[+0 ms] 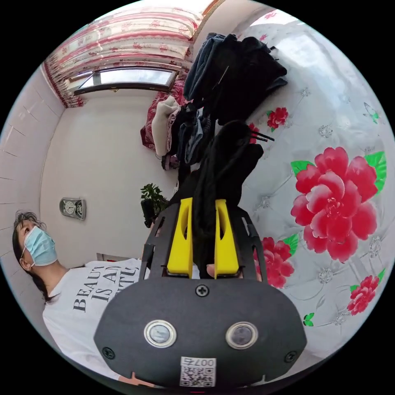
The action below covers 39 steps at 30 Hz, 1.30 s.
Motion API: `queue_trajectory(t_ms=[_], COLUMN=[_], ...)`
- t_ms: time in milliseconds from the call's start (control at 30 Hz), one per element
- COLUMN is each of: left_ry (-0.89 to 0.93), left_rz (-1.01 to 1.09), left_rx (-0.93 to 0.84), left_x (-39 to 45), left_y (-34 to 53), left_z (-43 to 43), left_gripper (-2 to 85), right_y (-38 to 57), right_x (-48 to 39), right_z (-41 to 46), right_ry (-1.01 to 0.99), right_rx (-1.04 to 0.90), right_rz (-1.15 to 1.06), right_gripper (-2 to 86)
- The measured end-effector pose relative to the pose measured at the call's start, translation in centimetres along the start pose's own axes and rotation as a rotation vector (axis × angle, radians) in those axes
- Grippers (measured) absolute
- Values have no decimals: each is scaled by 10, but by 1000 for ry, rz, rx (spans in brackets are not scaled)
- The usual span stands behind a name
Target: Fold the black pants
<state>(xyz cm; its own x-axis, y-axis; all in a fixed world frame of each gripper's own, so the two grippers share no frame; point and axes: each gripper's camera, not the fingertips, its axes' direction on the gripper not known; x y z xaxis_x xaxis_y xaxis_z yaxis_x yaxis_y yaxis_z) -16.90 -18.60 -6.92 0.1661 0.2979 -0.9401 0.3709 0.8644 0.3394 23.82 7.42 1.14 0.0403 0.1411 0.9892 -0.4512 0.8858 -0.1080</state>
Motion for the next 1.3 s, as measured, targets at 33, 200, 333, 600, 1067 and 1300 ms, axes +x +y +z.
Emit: queue_trajectory(t_ms=[33, 200, 333, 600, 1067, 1300], left_ry=[-10, -156, -294, -895, -984, -975], left_rz=[27, 196, 178, -244, -63, -11], left_rx=[21, 244, 387, 236, 540, 102], left_x=[2, 10, -17, -243, -235, -232], left_y=[-13, -146, -223, -310, -196, -27], left_z=[-14, -169, -264, -244, -196, -4], left_gripper=[42, 43, 44, 122, 97, 55], right_y=[-17, -190, -302, -453, -307, -74], right_x=[-14, -187, -272, -210, -122, 58], right_z=[3, 63, 139, 348, 247, 137], right_ry=[-12, -81, -157, 236, 362, 837], right_rx=[-1, -20, -7, 124, 106, 32], right_rz=[-31, -378, -451, -241, -543, -142], right_gripper=[62, 66, 68, 71, 54, 57])
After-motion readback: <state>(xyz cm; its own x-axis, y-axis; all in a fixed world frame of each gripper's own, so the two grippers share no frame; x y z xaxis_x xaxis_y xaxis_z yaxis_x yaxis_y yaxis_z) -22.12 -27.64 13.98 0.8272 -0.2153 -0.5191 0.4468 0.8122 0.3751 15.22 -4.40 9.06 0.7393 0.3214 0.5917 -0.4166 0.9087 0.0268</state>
